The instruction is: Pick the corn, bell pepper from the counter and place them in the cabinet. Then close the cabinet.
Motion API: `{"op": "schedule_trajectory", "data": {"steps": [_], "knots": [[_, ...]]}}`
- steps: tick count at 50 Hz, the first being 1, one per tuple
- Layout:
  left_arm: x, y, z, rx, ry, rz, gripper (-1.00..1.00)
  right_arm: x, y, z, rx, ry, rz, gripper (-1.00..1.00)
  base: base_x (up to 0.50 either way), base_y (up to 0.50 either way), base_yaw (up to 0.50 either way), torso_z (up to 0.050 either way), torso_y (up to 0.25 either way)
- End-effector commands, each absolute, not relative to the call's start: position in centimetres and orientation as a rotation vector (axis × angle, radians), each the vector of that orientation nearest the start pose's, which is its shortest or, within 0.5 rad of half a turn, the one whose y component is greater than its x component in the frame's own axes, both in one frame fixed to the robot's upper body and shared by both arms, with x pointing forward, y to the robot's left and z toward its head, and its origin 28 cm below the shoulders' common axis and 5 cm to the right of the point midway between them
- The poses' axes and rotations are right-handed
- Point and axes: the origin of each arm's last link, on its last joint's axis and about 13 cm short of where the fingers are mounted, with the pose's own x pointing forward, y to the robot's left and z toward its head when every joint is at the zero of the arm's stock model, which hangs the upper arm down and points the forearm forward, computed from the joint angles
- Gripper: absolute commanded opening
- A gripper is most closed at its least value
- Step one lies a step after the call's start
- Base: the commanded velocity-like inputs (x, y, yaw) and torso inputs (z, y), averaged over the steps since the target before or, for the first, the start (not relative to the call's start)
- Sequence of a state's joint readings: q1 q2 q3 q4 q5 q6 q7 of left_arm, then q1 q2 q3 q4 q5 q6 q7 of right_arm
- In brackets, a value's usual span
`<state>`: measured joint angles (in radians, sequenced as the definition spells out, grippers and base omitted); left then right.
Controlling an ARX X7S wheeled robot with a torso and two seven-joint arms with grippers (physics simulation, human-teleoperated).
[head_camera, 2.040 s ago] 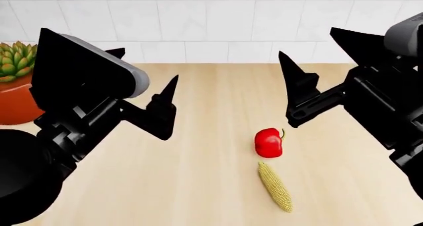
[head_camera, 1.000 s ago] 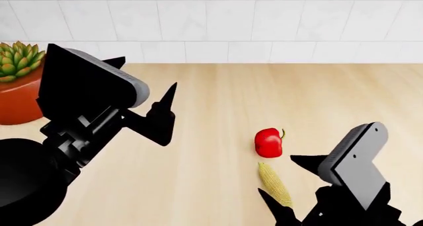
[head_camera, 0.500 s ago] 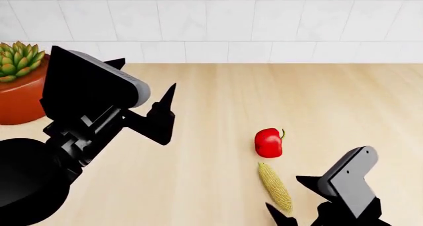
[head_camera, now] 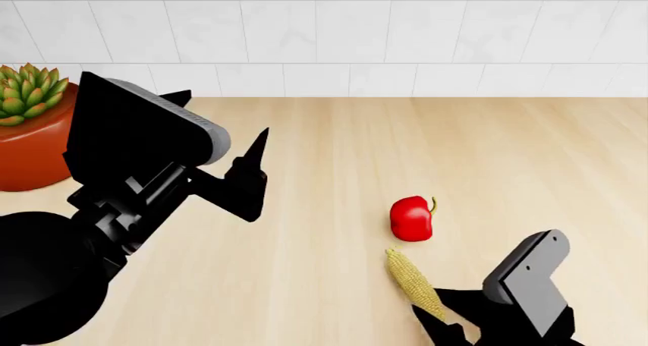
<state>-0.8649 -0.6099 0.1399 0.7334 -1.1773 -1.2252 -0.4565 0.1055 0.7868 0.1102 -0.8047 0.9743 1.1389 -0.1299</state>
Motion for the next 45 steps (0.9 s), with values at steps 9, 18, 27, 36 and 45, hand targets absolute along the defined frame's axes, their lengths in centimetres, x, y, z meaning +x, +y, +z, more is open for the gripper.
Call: {"op": "schedule_trajectory", "data": {"steps": [9, 18, 27, 36, 45], "knots": [[22.0, 23.2, 25.6, 0.243, -0.09, -0.363, 1.0, 14.7, -17.9, 21.7, -0.231, 0.162, 0.563, -1.0, 0.0, 0.0, 0.0, 0.0, 0.0], [21.9, 23.3, 25.7, 0.229, -0.1, -0.354, 1.0, 13.5, -16.6, 25.8, -0.138, -0.075, 0.542, -1.0, 0.0, 0.0, 0.0, 0.0, 0.0], [22.1, 23.2, 25.9, 0.228, -0.111, -0.346, 1.0, 14.4, -14.4, 28.6, -0.148, -0.258, 0.465, -1.0, 0.0, 0.0, 0.0, 0.0, 0.0], [22.2, 23.4, 25.7, 0.224, -0.114, -0.325, 1.0, 14.0, -12.4, 31.3, -0.201, -0.457, 0.413, -1.0, 0.0, 0.0, 0.0, 0.0, 0.0], [22.2, 23.4, 25.8, 0.222, -0.119, -0.32, 1.0, 13.8, -11.2, 33.2, -0.226, -0.629, 0.441, -1.0, 0.0, 0.0, 0.0, 0.0, 0.0]]}}
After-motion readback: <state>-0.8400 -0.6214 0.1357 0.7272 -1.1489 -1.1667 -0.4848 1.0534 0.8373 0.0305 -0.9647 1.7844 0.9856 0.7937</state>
